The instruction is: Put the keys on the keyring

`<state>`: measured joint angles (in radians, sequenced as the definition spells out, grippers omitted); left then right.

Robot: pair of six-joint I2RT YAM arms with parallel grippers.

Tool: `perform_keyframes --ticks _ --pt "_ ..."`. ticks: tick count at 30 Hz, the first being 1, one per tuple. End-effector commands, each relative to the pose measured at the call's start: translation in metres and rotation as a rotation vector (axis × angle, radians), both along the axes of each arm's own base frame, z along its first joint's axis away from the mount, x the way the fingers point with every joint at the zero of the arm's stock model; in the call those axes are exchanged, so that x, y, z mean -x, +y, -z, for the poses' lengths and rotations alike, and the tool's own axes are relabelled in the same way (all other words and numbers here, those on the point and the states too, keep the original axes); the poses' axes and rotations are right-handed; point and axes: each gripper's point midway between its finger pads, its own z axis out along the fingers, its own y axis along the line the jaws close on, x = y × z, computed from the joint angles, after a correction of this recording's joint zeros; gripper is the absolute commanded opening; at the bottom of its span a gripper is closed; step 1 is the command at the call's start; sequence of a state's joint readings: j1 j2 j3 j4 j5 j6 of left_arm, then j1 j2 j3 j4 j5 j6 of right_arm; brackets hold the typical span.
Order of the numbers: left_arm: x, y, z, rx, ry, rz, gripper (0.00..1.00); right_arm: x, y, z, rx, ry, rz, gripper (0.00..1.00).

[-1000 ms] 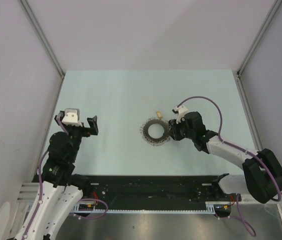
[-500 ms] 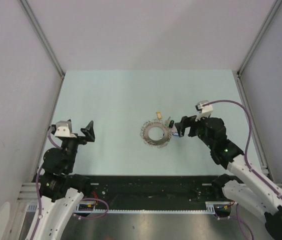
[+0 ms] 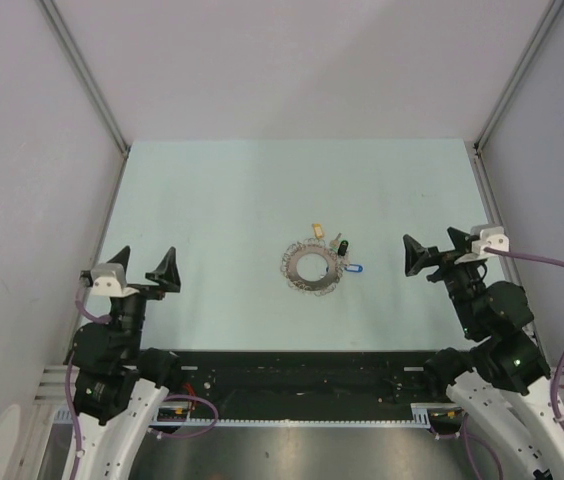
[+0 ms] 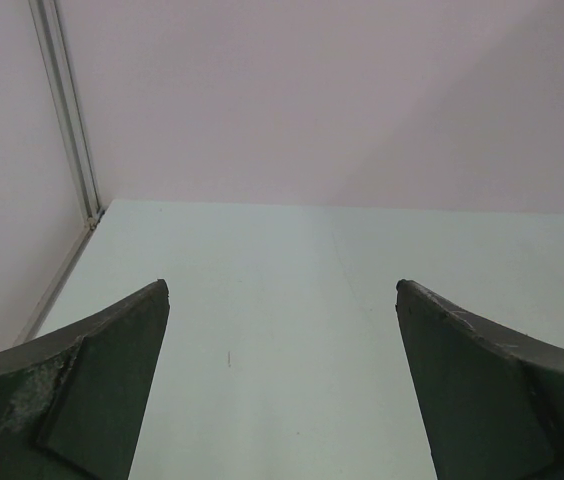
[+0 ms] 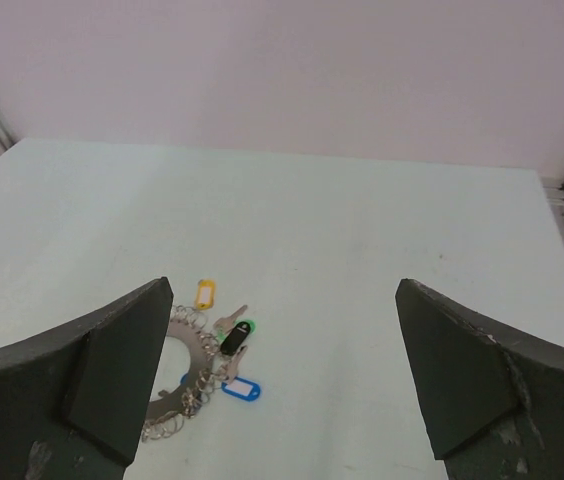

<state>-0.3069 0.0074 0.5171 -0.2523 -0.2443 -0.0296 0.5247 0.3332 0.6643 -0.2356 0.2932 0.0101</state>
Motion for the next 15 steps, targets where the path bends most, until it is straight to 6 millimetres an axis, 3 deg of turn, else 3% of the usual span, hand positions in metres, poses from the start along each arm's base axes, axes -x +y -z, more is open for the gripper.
perform_keyframes --ticks 1,5,9,15 --pt "0.014 0.009 -0.004 0.064 -0.073 -0.023 1.0 0.013 -0.026 -0.018 0.07 -0.039 0.083 1.0" --pt "0.018 0.012 -0.008 0.055 -0.103 -0.031 1.0 0.019 -0.035 -0.017 0.114 -0.041 0.105 1.0" --pt "0.018 0.01 -0.009 0.036 -0.103 -0.024 1.0 0.018 -0.03 -0.003 0.133 -0.031 0.081 1.0" --pt "0.02 0.005 -0.013 0.021 -0.132 0.009 1.0 0.029 -0.034 -0.011 0.11 -0.093 0.071 1.0"
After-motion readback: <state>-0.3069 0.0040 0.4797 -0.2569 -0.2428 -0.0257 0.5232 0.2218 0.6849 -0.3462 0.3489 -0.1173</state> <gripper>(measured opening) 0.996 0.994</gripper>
